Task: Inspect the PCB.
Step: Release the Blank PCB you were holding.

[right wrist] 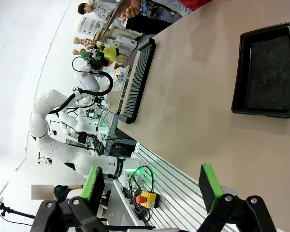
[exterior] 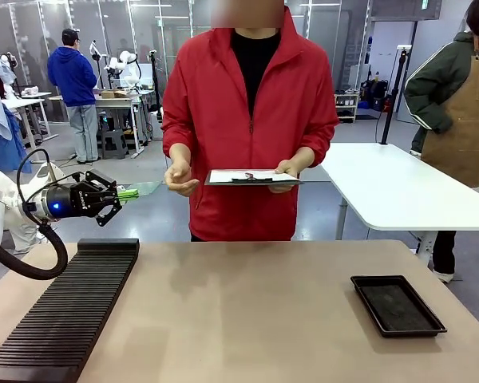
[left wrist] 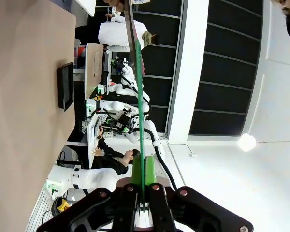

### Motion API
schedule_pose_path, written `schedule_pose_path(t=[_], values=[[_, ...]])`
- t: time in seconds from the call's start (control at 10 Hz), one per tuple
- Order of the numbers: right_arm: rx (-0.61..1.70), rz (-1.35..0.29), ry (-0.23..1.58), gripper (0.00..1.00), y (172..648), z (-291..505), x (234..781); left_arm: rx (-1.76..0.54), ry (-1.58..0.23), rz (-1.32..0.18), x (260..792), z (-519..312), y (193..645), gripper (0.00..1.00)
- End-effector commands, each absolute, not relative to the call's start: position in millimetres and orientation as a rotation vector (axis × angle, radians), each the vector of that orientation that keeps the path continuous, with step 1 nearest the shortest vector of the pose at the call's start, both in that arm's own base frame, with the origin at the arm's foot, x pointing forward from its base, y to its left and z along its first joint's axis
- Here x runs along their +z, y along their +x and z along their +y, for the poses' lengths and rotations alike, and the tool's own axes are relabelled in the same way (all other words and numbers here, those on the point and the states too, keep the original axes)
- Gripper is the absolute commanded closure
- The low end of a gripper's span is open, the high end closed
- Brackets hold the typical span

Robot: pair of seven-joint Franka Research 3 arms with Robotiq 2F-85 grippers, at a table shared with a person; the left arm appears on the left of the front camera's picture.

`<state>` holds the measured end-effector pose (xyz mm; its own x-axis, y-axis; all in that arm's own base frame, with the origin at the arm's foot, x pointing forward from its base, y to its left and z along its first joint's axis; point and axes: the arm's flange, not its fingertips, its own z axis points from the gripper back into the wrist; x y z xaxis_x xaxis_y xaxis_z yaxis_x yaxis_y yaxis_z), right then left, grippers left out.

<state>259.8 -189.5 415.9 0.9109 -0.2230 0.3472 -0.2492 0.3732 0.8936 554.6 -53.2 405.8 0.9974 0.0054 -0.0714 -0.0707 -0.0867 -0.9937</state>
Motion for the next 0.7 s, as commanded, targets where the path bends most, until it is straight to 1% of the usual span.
schedule_pose_path(t=[0.0, 0.6], values=[[0.034, -0.473, 1.211, 0.0, 260.4, -190.1, 417.4, 0.056, -1.665, 0.057, 407.7, -53.0, 550.6, 0.97], [0.034, -0.473, 1.211, 0.0, 260.4, -190.1, 417.4, 0.056, -1.665, 0.057, 407.7, -53.0, 550.6, 0.97]])
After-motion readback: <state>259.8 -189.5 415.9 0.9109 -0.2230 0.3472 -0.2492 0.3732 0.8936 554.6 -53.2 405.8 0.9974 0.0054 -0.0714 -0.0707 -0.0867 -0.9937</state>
